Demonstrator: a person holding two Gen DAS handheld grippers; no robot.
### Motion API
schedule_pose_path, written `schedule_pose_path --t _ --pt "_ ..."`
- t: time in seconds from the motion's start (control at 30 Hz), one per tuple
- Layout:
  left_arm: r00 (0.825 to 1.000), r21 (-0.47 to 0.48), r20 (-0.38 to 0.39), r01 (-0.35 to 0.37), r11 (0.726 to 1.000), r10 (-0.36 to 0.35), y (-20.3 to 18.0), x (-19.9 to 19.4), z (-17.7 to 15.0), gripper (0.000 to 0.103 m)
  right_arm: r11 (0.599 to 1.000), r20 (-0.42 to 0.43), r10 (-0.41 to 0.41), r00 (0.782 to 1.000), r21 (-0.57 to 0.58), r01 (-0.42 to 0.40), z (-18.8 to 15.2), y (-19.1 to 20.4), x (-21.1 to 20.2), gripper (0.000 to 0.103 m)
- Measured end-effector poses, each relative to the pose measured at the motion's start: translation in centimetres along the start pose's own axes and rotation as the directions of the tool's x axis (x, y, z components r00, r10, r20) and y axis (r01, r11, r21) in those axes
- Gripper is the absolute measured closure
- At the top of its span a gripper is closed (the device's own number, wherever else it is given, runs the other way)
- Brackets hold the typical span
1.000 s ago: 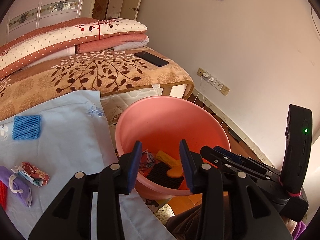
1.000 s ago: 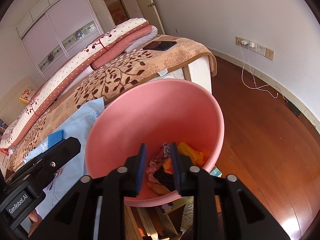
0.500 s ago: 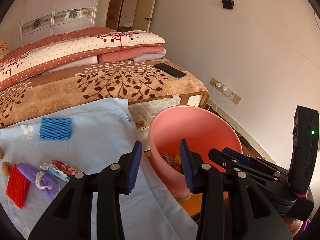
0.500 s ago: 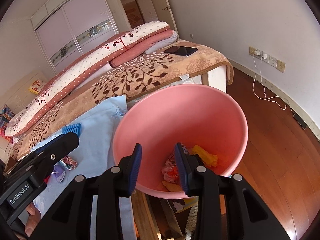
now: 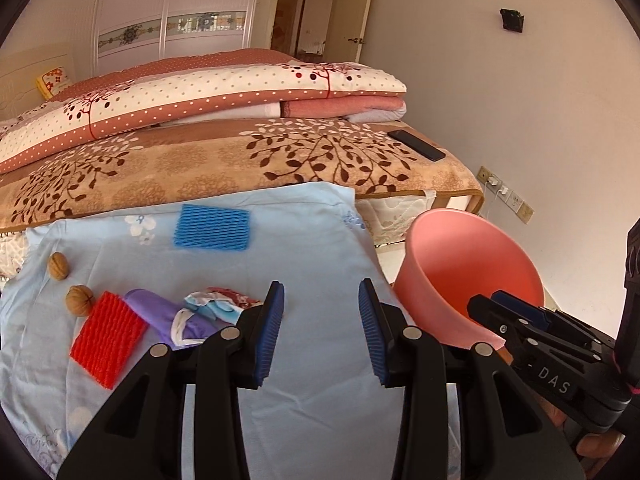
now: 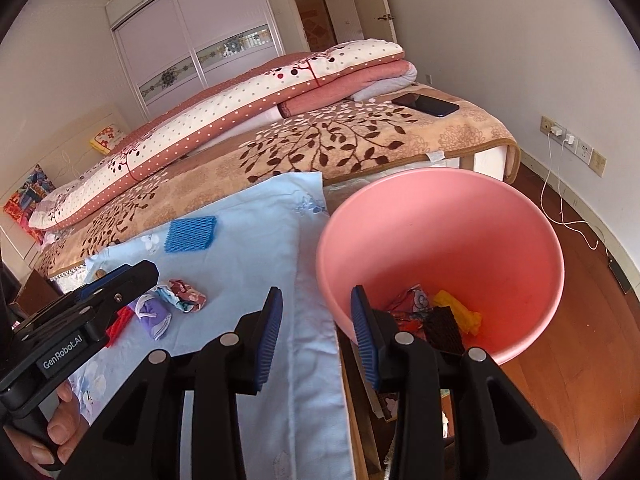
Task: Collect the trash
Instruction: 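Move both open tools back over the purple bundle and floral wrapper, then grasp the purple string-tied bundle with the left tool while the right tool grasps the floral wrapper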
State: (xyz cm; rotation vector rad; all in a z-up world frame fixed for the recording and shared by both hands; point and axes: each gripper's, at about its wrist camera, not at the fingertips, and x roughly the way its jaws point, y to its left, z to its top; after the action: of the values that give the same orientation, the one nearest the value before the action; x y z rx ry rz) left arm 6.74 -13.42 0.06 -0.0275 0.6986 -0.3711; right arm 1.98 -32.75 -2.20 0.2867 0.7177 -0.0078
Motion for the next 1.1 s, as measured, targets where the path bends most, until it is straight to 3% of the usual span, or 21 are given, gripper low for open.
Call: schedule_pose_path --t 0.2,0.5,0.67,1.1 --pt "0.997 -0.079 -0.019 -0.077 0.994 0.076 3.6 -0.3 -0.9 0.064 0.998 -0.023 0.045 0.999 -0.053 -0.046 -0.5 2.5 1.0 0.067" --pt "0.981 -0.213 -0.074 -0.194 0.958 0.182 9.5 -0.1 -2.4 0.064 0.986 -0.081 0.115 0.99 -0.115 -0.124 -1.2 5.9 3.5 0.066" --pt "0.979 -0.277 -0.123 -0.191 0.942 0.162 11.2 1.0 -2.6 0.064 0.979 -0.104 0.14 0.985 -0.137 -0.153 -1.4 6.9 4.6 0.062" --pt "0.97 -0.291 -0.183 -0.212 0.933 0.163 11.4 4.9 -2.0 0.064 0.958 -0.145 0.179 0.973 -0.2 -0.206 -0.5 8.9 7.4 0.056"
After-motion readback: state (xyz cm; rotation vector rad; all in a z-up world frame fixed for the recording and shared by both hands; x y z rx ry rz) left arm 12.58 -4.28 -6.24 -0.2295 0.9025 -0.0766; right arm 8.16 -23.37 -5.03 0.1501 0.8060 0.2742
